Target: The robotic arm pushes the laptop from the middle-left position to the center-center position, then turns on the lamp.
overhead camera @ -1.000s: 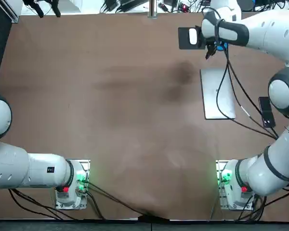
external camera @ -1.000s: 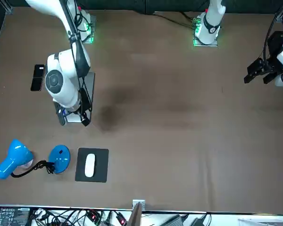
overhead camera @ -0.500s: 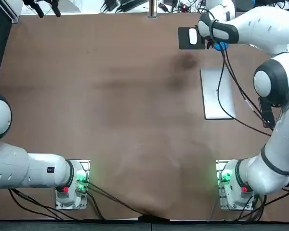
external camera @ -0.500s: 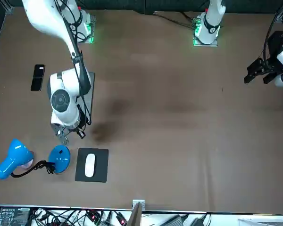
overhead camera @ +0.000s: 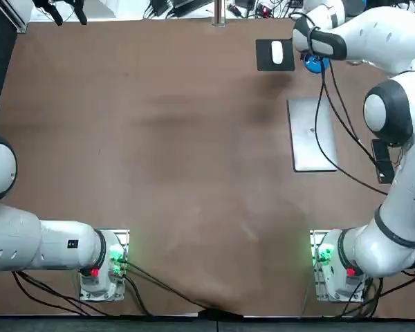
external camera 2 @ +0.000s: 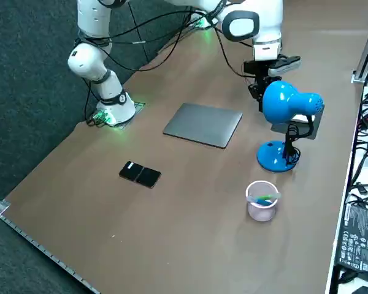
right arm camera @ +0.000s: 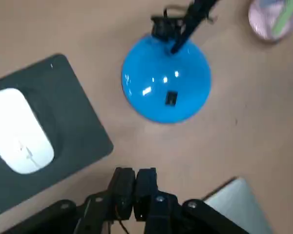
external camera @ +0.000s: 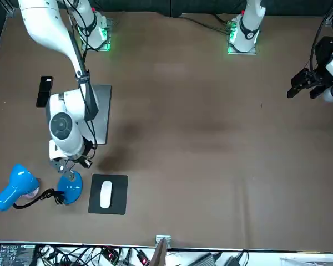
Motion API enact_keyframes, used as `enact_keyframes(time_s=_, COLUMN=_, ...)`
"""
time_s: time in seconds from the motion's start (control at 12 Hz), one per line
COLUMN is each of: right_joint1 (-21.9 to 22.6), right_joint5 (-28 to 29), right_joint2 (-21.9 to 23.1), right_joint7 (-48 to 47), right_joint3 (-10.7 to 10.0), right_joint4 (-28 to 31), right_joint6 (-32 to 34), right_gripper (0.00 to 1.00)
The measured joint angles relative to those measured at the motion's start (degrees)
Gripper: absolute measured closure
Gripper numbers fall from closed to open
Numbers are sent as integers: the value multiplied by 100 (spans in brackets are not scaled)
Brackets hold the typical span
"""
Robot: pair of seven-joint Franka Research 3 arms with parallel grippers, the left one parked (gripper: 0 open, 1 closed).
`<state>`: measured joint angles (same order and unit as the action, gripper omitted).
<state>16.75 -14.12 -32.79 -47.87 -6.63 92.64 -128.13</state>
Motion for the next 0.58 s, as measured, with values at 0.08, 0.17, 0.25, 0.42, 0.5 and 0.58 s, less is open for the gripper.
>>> enact_keyframes(time_s=0.08, right_joint1=-77, right_joint5=-2, right_joint2=-6, right_joint7=209, right_joint3=-1, right_joint4=0, right_joint6=-92, right_gripper=93)
enact_keyframes(time_s=0.17, right_joint1=-154, right_joint5=-2, right_joint2=-23, right_joint7=385, right_joint3=-4, right_joint4=0, right_joint6=-183, right_gripper=94)
enact_keyframes(time_s=0.25, right_joint1=-225, right_joint5=-2, right_joint2=-54, right_joint7=507, right_joint3=-4, right_joint4=0, right_joint6=-291, right_gripper=96)
enact_keyframes(time_s=0.42, right_joint1=-326, right_joint5=-2, right_joint2=-145, right_joint7=626, right_joint3=-5, right_joint4=0, right_joint6=-488, right_gripper=98)
enact_keyframes(time_s=0.5, right_joint1=-360, right_joint5=-3, right_joint2=-196, right_joint7=659, right_joint3=-5, right_joint4=1, right_joint6=-573, right_gripper=98)
enact_keyframes(time_s=0.58, right_joint1=-393, right_joint5=-4, right_joint2=-254, right_joint7=687, right_joint3=-5, right_joint4=2, right_joint6=-656, right_gripper=98)
